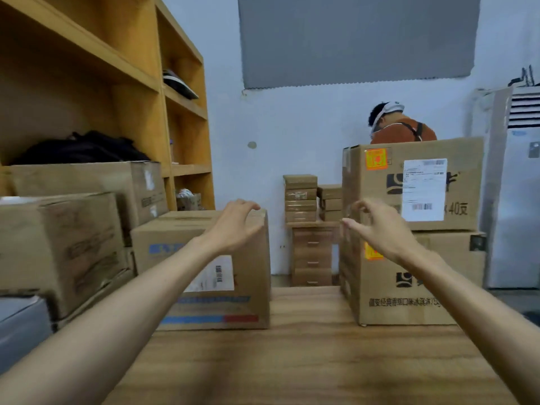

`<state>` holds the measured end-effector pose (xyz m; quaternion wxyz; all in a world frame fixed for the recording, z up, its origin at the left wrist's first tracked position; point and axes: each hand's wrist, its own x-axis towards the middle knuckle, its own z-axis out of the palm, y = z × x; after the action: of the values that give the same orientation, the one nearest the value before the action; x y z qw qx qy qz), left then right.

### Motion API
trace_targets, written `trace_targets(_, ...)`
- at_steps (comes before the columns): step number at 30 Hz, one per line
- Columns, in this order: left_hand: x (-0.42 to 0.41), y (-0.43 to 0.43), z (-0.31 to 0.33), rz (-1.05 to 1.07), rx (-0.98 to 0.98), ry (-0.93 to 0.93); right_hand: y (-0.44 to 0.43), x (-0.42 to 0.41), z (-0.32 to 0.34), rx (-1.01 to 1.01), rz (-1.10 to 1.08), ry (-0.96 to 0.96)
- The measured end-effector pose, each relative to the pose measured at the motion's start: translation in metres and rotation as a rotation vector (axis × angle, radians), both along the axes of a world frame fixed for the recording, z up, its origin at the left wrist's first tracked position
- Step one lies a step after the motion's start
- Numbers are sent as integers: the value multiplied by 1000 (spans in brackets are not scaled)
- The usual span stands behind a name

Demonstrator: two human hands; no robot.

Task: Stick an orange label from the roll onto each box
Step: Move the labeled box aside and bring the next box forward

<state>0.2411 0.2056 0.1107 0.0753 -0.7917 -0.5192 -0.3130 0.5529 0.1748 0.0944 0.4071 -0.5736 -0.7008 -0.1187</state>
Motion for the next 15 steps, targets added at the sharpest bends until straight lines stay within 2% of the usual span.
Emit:
trace_targets(7, -112, -17, -19, 168, -64, 6, 5, -135, -19, -103, 101, -82)
trace_targets(15, -190, 0, -32, 298, -150, -105, 41, -199, -21, -186, 54, -75)
